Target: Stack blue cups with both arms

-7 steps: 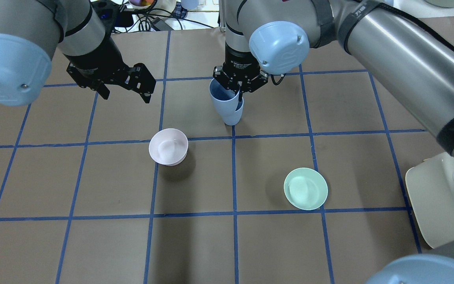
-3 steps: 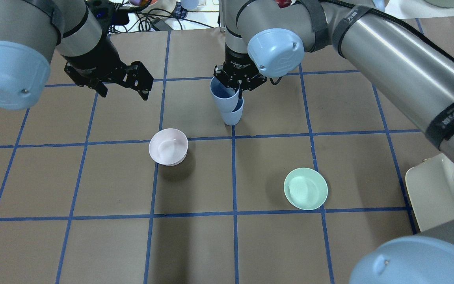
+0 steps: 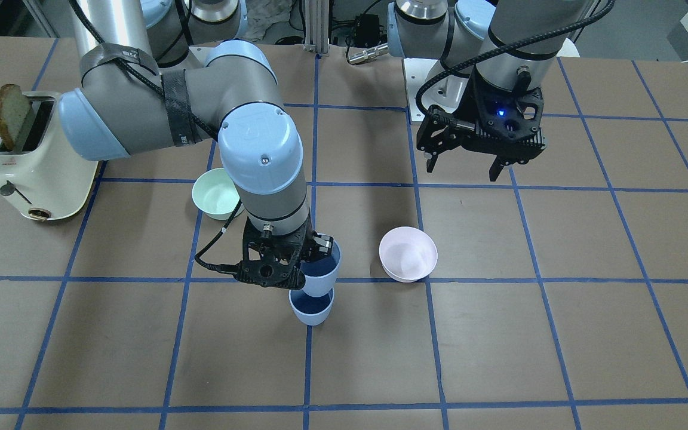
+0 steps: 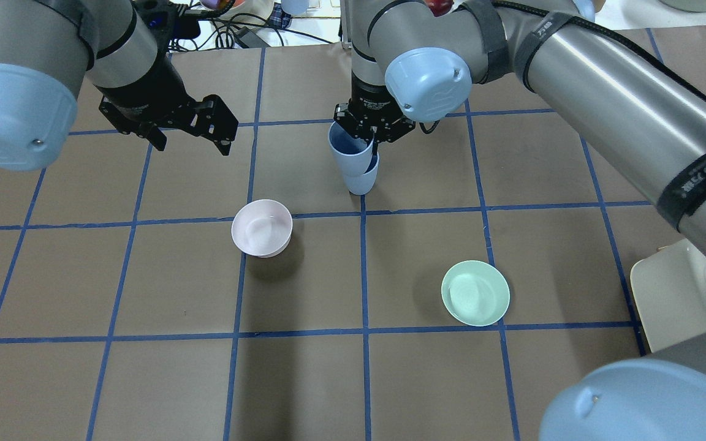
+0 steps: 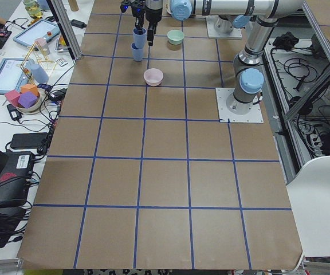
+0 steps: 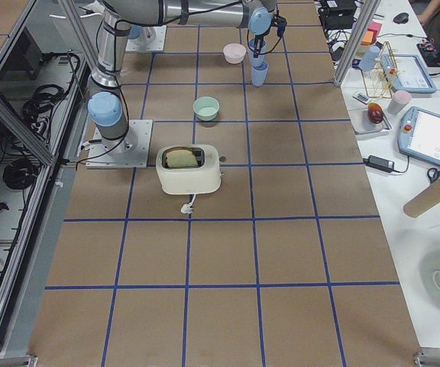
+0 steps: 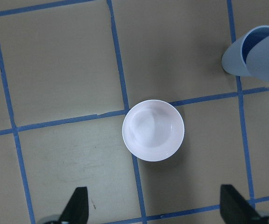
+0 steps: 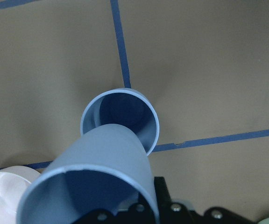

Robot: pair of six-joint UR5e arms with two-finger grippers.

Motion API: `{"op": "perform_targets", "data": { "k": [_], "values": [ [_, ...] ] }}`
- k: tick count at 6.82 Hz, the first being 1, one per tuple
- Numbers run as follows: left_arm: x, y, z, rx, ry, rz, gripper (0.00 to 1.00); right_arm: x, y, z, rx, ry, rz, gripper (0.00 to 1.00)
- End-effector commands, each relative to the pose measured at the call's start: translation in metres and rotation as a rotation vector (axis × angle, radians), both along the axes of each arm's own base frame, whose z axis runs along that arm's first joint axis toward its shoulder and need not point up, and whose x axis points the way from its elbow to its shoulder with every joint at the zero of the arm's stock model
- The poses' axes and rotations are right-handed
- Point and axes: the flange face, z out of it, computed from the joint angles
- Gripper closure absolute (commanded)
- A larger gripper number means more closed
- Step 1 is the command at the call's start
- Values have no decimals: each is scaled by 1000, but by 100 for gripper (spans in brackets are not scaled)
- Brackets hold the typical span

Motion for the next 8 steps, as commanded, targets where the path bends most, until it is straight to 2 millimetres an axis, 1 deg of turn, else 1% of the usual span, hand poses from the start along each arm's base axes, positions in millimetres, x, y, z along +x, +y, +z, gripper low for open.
{"op": "perform_targets", "data": {
  "k": [1,2,4,5,6,7,8],
  "values": [
    [0,0,1,-2,-3,-1,0,-5,-3,1,-3,5,-8,100],
    [0,0,1,-2,-3,-1,0,-5,-3,2,-5,5,-9,62],
    [0,0,-1,1,-3,-3,0,-6,-4,2,-5,5,-12,36],
    [0,1,0,0,-3,-3,0,-9,-5,9,-16,1,-15,30],
    [0,1,-1,1,-3,-3,0,-33,-12,20,-34,34,-41,0],
    [0,1,-1,1,-3,-3,0,-59,-7,46,-60,35,-56,0],
    [-1,1,-1,1,-5,-4,0,-88,1,66,-26,54,-17,0]
  ]
}}
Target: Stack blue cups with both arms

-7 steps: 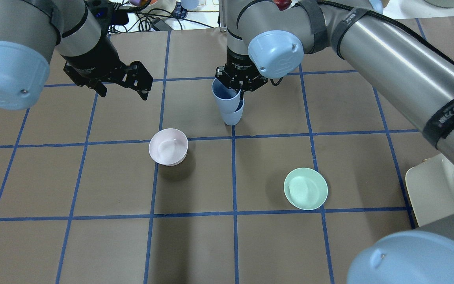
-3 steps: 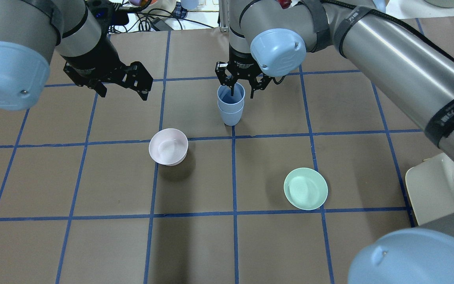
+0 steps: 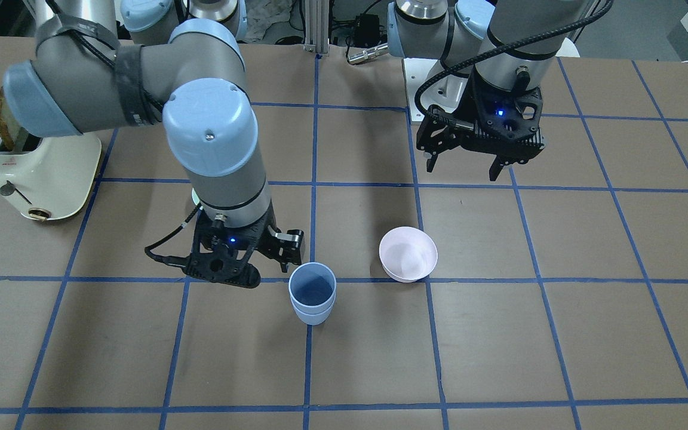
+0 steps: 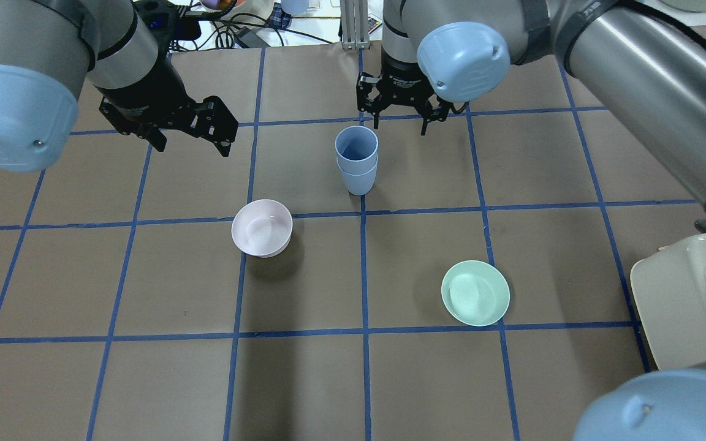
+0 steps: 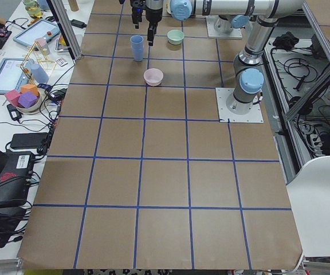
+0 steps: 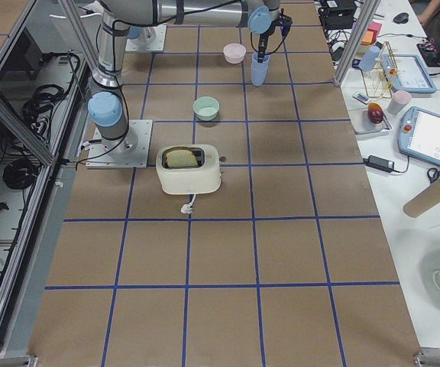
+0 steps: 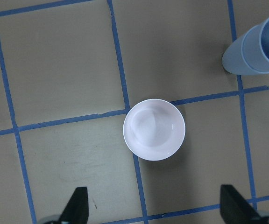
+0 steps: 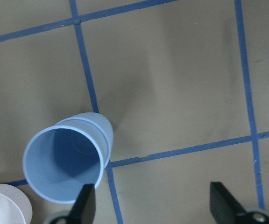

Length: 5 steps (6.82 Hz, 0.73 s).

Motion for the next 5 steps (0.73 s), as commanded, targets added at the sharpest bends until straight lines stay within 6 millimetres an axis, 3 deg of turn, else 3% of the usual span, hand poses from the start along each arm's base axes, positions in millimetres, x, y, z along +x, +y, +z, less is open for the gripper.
{"op": "perform_targets", "data": {
  "k": [1,2,3,5],
  "values": [
    [0,0,-1,2,-1,-1,0,-66,19,43,70,27,78,0],
    [0,0,-1,2,-1,-1,0,-105,28,64,101,24,85,0],
    [0,0,-1,2,-1,-1,0,-132,37,81,109,21,67,0],
    [0,0,-1,2,-3,-1,0,-142,50,93,121,20,63,0]
  ]
}}
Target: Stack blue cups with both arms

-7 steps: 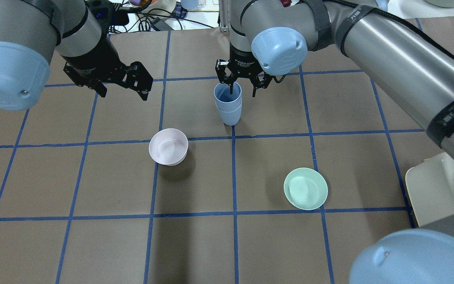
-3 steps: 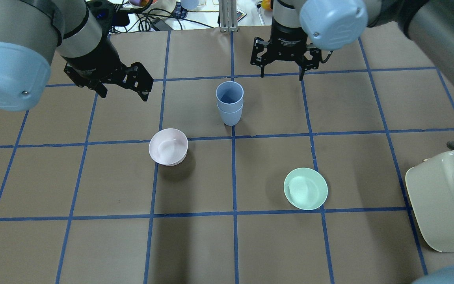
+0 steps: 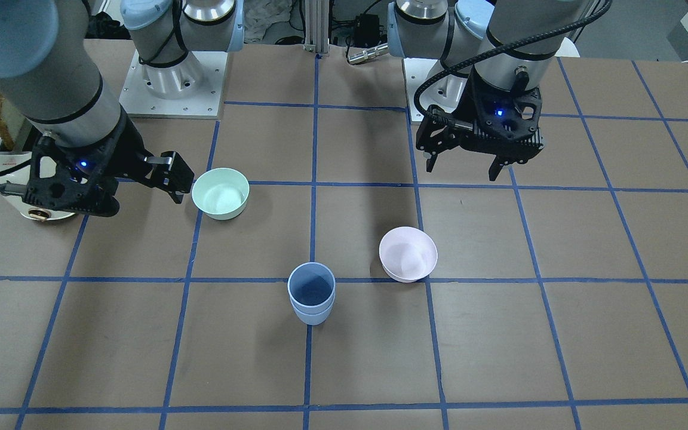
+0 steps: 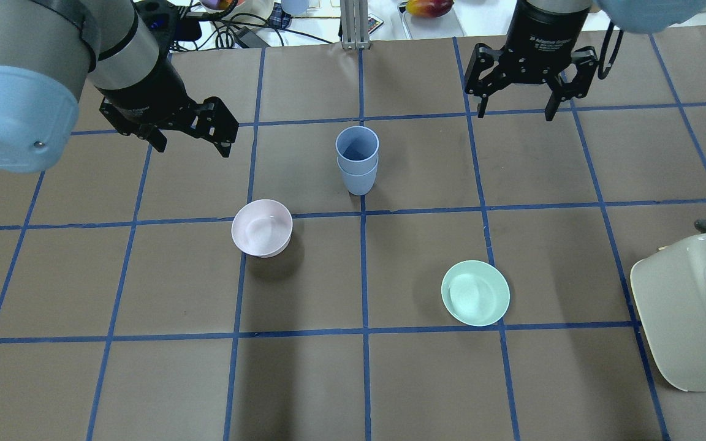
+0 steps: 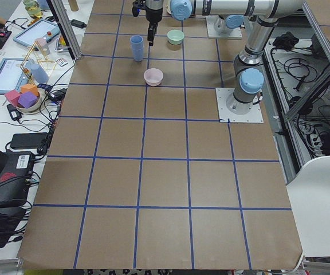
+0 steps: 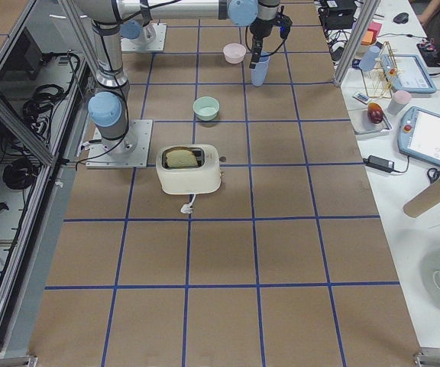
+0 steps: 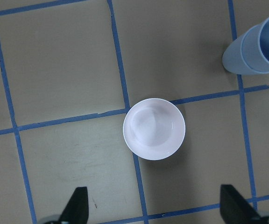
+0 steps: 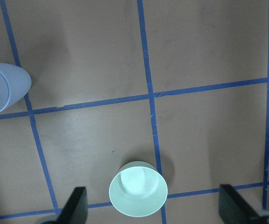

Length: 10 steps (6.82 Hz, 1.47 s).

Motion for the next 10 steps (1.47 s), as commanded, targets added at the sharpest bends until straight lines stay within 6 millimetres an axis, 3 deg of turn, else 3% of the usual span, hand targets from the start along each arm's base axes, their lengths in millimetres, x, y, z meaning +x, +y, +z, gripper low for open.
{"op": "perform_targets", "data": {
  "k": [1,2,4,10],
  "values": [
    [1,0,1,-1,-1,2,0,-8,17,22,-23,3,-5,0],
    [-1,0,0,1,1,4,0,-11,36,29,-33,44,-5,0],
    [0,-3,-1,2,1,5,0,-13,53,13,-9,44,3,0],
    [0,-3,0,-1,1,5,0,-25,47,7,6,25,-9,0]
  ]
}}
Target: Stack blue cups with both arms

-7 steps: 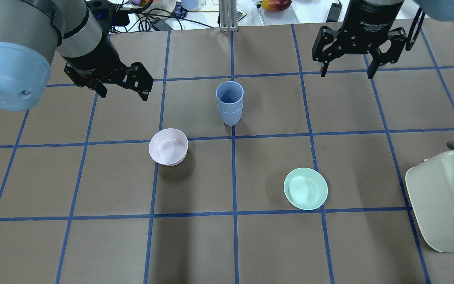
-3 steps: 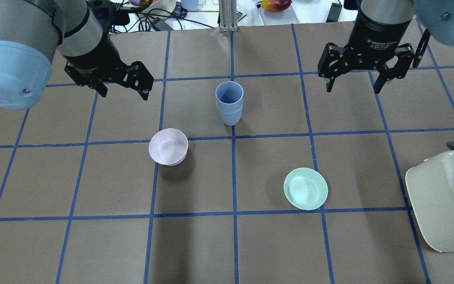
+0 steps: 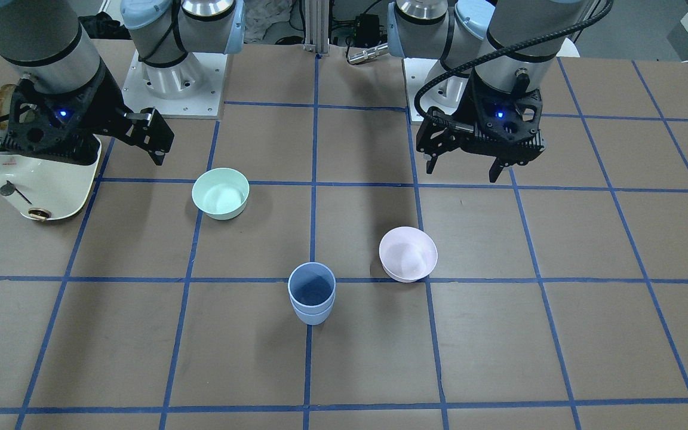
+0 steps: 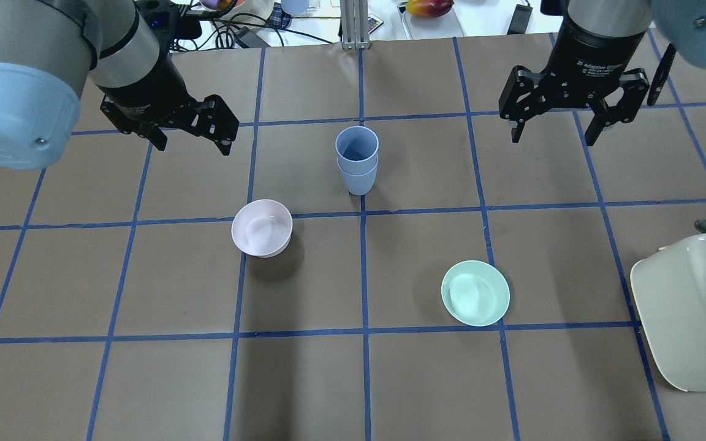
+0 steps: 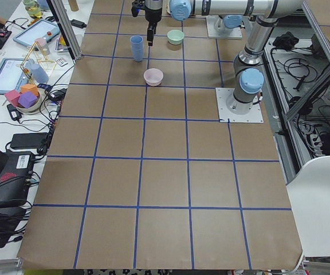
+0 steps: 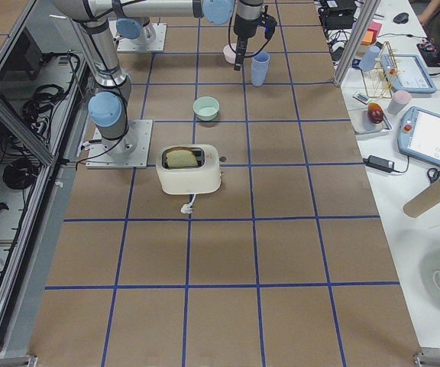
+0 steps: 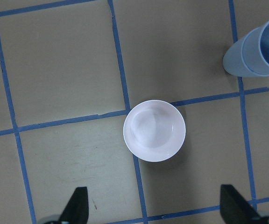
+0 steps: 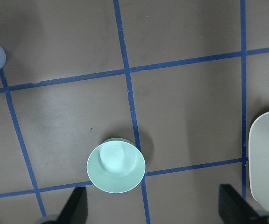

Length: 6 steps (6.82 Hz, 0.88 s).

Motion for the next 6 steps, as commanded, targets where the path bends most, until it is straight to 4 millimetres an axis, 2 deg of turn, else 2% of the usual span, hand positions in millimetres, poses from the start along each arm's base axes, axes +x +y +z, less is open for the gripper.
{"op": "perform_targets", "data": {
  "k": [1,6],
  "values": [
    [0,0,1,-2,-1,-1,0,-6,-2,-1,2,-1,-12,0],
    [0,1,-1,1,-1,-1,0,0,-9,5,-67,-30,-6,0]
  ]
}}
